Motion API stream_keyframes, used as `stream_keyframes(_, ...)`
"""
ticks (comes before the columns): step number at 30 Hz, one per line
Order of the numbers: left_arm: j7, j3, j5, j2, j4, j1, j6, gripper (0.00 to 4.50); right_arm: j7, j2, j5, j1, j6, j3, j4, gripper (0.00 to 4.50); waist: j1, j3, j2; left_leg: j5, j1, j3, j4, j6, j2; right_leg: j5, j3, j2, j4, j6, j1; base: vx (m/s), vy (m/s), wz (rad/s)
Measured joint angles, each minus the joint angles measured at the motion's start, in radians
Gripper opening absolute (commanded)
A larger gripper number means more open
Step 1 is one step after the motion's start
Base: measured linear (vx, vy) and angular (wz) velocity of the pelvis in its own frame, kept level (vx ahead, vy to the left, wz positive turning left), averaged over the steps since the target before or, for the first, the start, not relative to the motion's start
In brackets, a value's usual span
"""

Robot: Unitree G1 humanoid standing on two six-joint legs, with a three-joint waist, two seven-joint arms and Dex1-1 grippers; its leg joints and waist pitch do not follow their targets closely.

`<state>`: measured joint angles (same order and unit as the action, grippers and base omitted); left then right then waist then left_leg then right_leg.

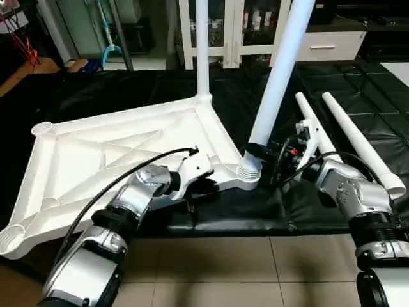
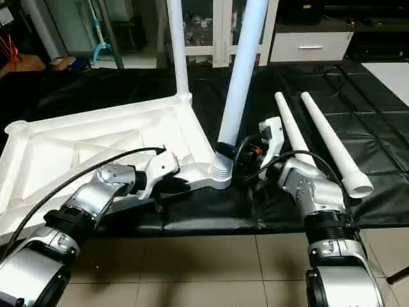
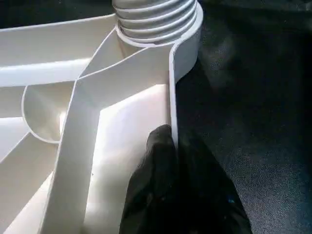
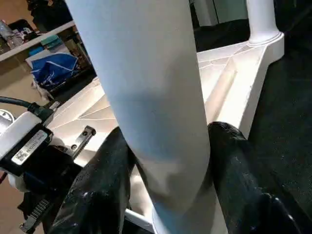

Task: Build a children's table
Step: Insert table leg to table base

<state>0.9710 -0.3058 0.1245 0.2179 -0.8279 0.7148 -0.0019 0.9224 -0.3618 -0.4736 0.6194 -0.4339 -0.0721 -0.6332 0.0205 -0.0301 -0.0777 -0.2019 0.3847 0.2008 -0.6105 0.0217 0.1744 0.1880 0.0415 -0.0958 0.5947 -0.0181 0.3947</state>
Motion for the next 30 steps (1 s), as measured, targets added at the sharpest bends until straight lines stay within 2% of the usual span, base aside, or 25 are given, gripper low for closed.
stream_keyframes(15, -0.029, -0.004, 0.012, -0.007, 0.006, -0.004, 0.002, 0.00, -0.059, 0.030, -0.008, 0.006, -0.044, -0.038, -0.005, 1.93, 0.008, -0.001, 0.006, 0.000, -0.002, 0.000, 0.000, 0.000, 0.000, 0.000, 0.000, 0.000, -0.002, 0.001, 0.000, 0.000, 0.000, 0.00)
stream_keyframes(29, -0.064, -0.007, 0.037, -0.005, 0.017, -0.016, 0.003, 0.00, -0.155, 0.066, -0.042, 0.027, -0.092, -0.075, -0.027, 1.93, 0.036, 0.000, 0.007, 0.000, -0.001, -0.001, 0.002, 0.001, 0.000, 0.004, 0.001, 0.000, -0.013, 0.007, -0.001, 0.000, 0.000, 0.00)
stream_keyframes(30, -0.060, -0.007, 0.039, -0.002, 0.014, -0.016, 0.006, 0.00, -0.185, 0.072, -0.062, 0.038, -0.099, -0.104, -0.047, 1.93, 0.039, 0.000, 0.006, 0.000, -0.001, -0.001, 0.003, 0.001, 0.000, 0.004, 0.001, 0.000, -0.016, 0.007, -0.001, 0.000, 0.000, 0.00)
